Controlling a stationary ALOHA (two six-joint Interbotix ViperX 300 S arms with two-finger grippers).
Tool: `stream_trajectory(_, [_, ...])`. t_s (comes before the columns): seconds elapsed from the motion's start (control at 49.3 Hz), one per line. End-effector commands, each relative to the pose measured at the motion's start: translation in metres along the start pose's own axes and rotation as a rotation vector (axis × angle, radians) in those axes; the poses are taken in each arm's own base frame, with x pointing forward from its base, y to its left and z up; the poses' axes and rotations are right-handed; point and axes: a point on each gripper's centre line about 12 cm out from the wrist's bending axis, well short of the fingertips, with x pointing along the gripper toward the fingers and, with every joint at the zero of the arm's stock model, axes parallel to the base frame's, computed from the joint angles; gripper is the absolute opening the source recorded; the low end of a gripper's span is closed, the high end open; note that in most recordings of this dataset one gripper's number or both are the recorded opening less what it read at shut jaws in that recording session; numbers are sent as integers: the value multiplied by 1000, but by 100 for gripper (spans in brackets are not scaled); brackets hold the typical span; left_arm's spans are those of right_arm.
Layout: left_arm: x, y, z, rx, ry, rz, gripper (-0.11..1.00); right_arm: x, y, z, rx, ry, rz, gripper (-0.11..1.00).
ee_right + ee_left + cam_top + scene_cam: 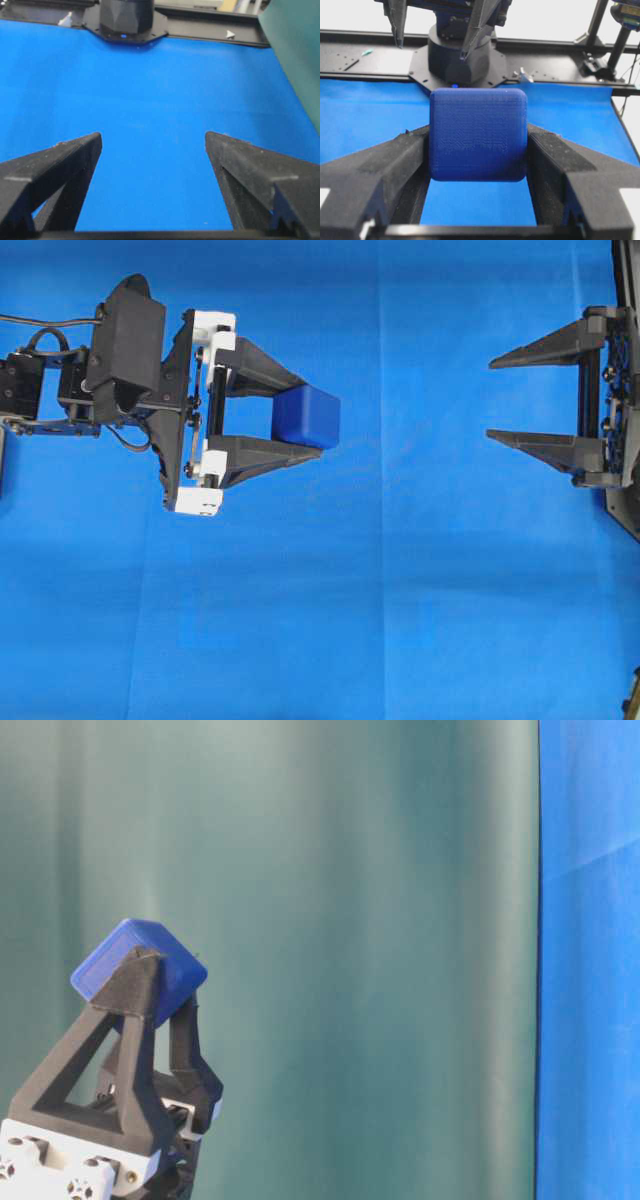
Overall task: Handover the blue block to the right arm after grasping it with the left arm, then place it in the designated position.
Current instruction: 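Rotate the open right gripper to face the held cube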
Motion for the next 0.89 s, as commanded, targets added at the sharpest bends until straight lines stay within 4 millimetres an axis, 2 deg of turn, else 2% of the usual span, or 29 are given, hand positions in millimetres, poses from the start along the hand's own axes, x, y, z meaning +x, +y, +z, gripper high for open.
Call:
stream_trajectory(0.0, [-2, -1, 11, -3, -35, -3, 49, 2, 0, 13, 2, -32, 0, 97])
stream_trajectory(0.203, [-2, -1, 11, -3, -35, -3, 49, 3, 1, 18, -23, -44, 3, 97])
stream_trajectory(0.406, [-3, -1, 10, -6, -34, -3, 48, 4, 3, 20, -119, -44, 19, 97])
stream_trajectory(0.872, [-2, -1, 11, -6, -35, -3, 49, 6, 17, 39, -610, -107, 85, 96])
